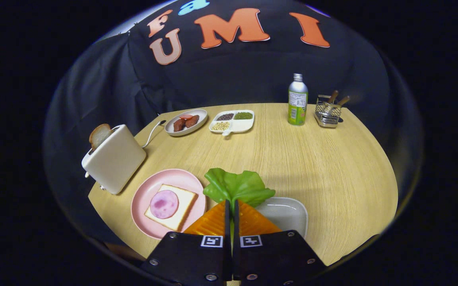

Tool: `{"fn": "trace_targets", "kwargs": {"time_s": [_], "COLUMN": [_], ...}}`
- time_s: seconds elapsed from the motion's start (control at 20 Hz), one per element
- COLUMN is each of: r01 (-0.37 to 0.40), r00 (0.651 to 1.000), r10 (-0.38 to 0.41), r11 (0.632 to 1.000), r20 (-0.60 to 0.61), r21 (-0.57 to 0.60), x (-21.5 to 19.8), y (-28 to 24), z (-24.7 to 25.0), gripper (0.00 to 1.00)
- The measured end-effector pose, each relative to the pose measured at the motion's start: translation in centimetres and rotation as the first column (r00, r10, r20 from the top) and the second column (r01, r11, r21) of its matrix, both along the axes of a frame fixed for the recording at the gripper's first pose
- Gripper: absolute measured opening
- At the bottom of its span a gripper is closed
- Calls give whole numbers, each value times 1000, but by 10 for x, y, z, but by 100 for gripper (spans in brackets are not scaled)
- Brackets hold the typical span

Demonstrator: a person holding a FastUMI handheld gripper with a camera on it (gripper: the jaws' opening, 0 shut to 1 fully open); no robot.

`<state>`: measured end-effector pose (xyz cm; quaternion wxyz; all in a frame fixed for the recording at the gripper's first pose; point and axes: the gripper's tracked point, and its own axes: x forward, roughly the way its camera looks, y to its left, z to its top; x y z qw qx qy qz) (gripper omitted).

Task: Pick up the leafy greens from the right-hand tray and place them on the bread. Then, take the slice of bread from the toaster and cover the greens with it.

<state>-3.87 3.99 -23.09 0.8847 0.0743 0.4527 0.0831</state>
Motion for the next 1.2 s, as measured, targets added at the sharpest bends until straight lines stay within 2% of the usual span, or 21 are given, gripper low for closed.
{"fn": "trace_targets", "kwargs": {"time_s": [0.35,0.6,0.85,1.05,1.2], "r01": [-96,-190,-253,-266,-238], "r00": [995,981,964,956,959], "r10": [96,192,262,280,259], "r11": [995,978,958,953,958], "r20": [2,-12,-49,-89,-119], "r21": [34,83,131,149,162], "x": [9,9,3,2,6], "y": [50,96,132,144,146], "z": [5,-5,-19,-31,-38], "gripper": [2,2,2,3,5]}}
